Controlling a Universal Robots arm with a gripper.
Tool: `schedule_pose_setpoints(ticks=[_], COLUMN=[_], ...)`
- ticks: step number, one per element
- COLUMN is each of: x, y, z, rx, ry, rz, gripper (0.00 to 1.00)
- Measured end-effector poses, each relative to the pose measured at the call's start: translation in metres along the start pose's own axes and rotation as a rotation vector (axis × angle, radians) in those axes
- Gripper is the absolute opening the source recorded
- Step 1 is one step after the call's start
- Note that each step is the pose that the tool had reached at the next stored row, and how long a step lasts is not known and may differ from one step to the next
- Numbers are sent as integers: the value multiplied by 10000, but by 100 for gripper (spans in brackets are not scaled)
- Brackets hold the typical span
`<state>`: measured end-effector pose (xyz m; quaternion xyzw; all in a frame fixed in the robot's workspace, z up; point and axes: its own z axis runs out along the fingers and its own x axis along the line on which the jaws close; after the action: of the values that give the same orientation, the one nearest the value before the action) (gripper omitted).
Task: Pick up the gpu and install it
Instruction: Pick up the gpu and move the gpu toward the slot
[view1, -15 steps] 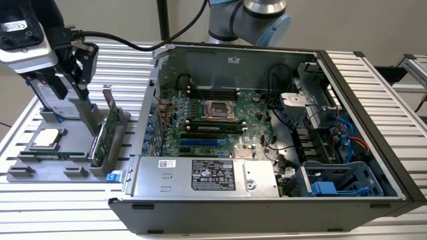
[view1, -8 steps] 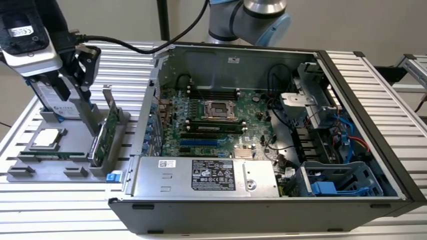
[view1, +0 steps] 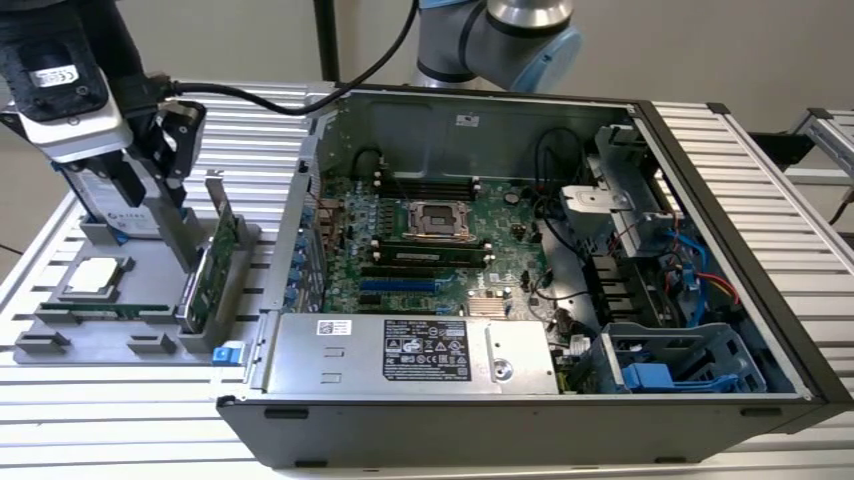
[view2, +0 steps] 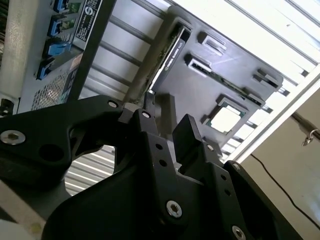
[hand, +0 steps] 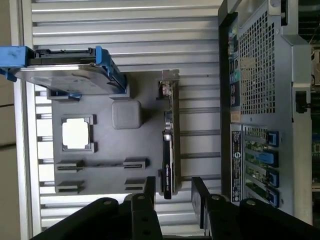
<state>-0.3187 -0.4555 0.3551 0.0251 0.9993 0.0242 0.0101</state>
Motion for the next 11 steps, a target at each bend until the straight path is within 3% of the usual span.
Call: schedule_pose_setpoints(ticks=[11], x=[5], y=[67], z=[94], rx=[0], ry=[0], rz=[0], gripper=[100])
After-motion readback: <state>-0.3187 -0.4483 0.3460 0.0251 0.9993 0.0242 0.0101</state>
